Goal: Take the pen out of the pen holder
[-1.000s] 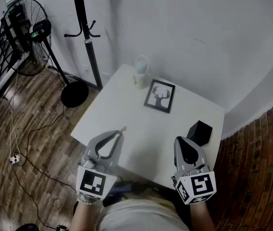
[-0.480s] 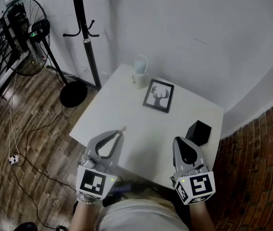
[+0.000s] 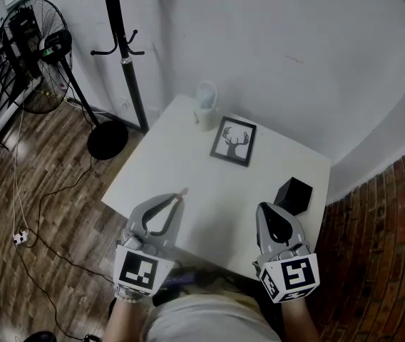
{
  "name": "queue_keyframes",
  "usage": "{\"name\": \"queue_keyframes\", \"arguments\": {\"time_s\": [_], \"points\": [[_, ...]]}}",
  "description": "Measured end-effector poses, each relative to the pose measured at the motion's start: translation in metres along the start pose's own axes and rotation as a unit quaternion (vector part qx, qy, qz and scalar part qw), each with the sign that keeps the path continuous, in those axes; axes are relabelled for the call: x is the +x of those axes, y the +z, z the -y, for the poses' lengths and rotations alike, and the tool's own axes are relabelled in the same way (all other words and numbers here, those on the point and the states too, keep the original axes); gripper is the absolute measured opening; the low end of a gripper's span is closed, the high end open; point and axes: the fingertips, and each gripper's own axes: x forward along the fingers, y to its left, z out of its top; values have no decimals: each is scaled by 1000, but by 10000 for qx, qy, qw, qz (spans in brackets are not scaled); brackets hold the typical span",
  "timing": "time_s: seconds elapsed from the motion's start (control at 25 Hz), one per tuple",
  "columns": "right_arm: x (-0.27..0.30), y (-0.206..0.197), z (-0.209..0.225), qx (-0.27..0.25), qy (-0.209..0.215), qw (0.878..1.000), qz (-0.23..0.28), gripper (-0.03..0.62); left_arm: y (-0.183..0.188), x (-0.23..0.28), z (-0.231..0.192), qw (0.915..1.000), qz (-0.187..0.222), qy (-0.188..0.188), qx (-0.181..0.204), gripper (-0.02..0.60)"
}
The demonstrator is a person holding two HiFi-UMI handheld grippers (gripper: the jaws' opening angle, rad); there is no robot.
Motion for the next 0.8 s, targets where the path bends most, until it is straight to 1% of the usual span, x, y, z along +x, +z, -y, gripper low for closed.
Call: {"name": "queue_keyframes", "arguments": {"time_s": [0.68, 0.8], "points": [[0, -1, -3, -58, 25, 10000, -16, 3, -2, -1, 0, 10000, -10, 0, -1, 26], [0, -1, -2, -47, 11, 10000, -17, 4, -1, -1, 0, 9999, 28, -23, 94, 26]]}}
